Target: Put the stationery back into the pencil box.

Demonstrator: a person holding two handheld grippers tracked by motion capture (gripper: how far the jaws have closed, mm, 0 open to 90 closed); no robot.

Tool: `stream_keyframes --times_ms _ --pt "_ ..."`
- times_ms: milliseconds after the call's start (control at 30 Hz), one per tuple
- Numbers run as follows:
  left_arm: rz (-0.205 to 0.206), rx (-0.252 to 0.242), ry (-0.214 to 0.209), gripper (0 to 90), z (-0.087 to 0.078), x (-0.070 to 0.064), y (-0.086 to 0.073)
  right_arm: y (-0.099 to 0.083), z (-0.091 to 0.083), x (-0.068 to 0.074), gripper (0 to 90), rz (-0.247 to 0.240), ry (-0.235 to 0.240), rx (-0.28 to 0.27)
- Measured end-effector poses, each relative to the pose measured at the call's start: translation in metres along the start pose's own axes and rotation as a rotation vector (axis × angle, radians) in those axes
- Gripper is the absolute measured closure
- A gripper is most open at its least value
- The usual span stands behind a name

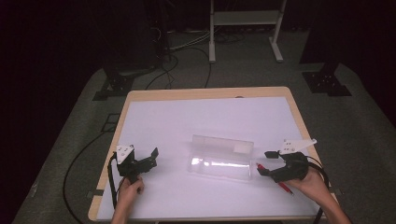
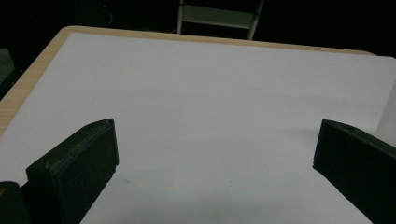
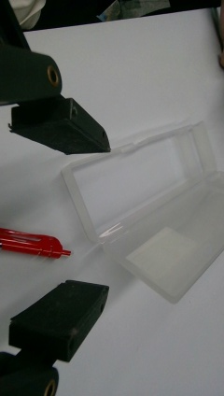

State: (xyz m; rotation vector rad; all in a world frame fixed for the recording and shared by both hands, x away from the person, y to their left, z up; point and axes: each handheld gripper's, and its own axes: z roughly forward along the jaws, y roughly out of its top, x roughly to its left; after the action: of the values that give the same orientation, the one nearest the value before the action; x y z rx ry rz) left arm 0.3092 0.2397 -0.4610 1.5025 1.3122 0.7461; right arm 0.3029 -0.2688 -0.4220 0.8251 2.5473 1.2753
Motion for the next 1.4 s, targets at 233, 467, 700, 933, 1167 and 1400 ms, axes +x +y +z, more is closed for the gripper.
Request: stream_keyframes --times_ms 233,467,700,933,1167,1400 --pt "-0.001 0.004 0.000 0.0 0.000 0.000 0.000 -0.009 -0.008 -0.002 26.2 0.015 -0.028 -0.013" --pt "-0.003 0.005 -0.002 0.0 0.000 0.001 0.000 -0.020 -0.011 -0.002 28.9 0.015 -0.045 -0.003" --pt "-0.002 0.004 -0.001 0.0 0.000 0.001 0.000 -0.034 -0.012 -0.004 31.4 0.048 -0.069 0.010" --pt "-0.006 0.006 0.000 0.0 0.000 0.001 0.000 -0.044 -0.010 -0.001 40.3 0.042 -0.105 0.029" --pt "-0.007 0.006 0.001 0.0 0.000 0.001 0.000 -0.051 -0.009 0.002 46.3 0.075 -0.138 0.035" --pt "-0.011 0.006 0.000 0.0 0.000 0.002 0.000 -0.055 -0.010 0.003 50.6 0.100 -0.151 0.040"
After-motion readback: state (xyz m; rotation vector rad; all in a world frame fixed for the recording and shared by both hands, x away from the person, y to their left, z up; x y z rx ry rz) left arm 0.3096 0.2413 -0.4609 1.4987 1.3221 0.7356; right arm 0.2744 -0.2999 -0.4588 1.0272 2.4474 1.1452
